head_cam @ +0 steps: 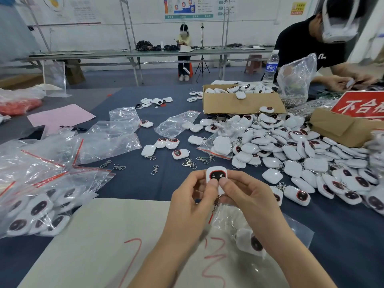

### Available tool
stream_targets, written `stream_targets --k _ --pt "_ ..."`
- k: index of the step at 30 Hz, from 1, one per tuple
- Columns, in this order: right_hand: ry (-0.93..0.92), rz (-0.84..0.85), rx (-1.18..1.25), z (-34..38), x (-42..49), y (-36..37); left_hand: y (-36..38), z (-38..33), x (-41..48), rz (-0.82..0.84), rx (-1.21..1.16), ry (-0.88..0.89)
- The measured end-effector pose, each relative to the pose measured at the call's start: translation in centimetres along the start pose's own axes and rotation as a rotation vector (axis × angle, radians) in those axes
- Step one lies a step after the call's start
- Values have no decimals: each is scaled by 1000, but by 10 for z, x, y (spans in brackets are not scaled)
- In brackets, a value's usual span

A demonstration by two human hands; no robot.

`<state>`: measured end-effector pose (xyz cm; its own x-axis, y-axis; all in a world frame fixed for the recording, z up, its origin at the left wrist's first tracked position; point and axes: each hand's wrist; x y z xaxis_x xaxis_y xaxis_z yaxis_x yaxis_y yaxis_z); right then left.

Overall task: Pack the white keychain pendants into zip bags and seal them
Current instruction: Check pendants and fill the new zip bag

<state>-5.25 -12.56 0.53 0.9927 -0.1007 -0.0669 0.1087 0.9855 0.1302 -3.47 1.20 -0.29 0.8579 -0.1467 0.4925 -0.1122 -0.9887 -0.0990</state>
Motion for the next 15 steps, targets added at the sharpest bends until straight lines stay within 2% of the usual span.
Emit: stream_targets --k 6,15 --pt "-35 -29 10 1 -1 3 -2 -3 1 1 -128 -35" --pt "-64 -69 -26 2 -1 4 -2 -1 2 -4 -137 -29"
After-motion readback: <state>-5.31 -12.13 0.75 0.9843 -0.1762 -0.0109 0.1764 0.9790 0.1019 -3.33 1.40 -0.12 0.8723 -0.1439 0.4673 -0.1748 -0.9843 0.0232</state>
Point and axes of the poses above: each hand's wrist, its own x-axis towards the middle knuckle, its own y-axis out of the palm, z = x × y, and after that the axes turned 10 degrees about y, right-handed
